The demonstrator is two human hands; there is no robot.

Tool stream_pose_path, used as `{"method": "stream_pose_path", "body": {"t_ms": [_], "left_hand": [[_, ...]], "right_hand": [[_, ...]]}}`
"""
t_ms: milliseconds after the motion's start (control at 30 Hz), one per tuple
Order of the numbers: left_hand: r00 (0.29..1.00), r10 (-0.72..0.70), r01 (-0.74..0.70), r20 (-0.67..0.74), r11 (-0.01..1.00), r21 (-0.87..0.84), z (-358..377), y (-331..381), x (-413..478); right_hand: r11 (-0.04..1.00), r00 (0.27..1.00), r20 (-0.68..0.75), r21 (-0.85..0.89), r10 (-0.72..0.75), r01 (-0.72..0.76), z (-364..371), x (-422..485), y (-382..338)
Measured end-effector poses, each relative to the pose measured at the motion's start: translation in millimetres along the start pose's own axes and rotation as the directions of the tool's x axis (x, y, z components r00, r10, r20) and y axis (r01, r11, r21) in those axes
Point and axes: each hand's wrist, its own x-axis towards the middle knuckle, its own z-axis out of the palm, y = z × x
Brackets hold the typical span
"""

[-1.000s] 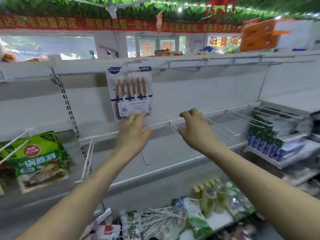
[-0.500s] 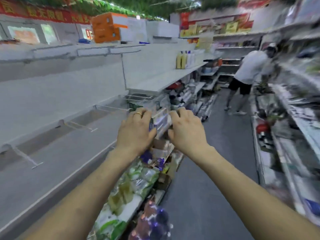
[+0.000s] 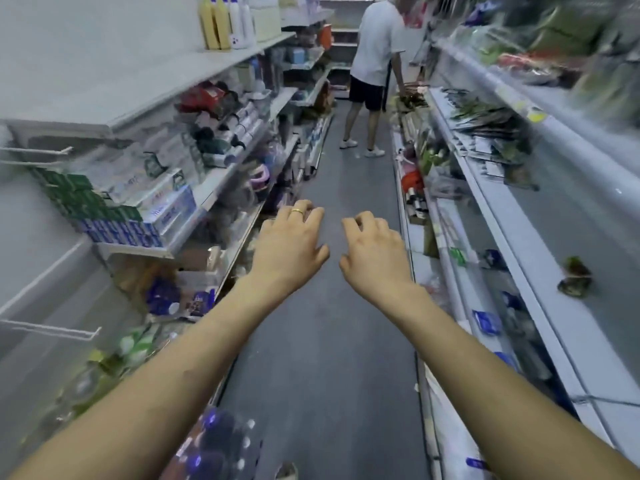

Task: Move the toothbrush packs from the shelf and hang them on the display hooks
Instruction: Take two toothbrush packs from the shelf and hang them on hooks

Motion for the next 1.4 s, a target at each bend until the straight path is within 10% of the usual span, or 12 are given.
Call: {"method": "stream_pose_path", "body": {"t_ms": [667, 1400], "left_hand": [[0.972, 0.235, -0.235, -0.017, 0.969, -0.074, 188, -46, 481], [0.985, 0.167, -0.166, 0.037, 0.985, -0.043, 423, -127, 1006]], "right_hand": [[0.971, 0.977, -0.009, -0.114, 0.212, -0.212, 120, 426, 203], [0.982, 0.988, 0.057, -0.132, 0.146, -0.137, 304, 936, 416]]}}
